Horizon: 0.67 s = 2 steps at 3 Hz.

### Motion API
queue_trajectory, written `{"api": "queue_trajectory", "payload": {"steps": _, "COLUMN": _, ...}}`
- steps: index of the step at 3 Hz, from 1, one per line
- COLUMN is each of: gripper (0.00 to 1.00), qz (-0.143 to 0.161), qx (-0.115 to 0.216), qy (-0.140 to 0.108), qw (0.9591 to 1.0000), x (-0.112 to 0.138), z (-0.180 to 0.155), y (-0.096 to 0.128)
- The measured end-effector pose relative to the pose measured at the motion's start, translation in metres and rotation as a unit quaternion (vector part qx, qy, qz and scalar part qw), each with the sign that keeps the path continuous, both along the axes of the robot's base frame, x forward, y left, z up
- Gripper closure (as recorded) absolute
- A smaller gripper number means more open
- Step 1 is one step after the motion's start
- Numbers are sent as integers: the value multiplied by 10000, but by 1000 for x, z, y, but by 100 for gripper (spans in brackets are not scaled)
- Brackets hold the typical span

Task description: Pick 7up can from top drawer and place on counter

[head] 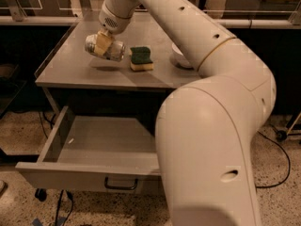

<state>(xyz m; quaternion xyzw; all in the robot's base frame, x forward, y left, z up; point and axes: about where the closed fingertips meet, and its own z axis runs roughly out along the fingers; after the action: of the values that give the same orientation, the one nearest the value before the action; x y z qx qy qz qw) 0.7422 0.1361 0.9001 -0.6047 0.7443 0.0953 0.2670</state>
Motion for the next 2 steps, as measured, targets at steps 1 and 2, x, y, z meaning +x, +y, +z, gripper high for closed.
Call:
{"api": "queue_trajectory", "payload": {"steps": 1, "gripper": 100, "qz": -6, "qx": 44, "qy": -10, "qw": 10000, "x": 2, "z": 5, "y": 0}}
{"api": "queue_trajectory", "payload": {"steps": 2, "gripper": 100, "qz": 96, "qx": 140, "qy": 74, "qw": 9998, "x": -4, "z": -4, "y": 15}}
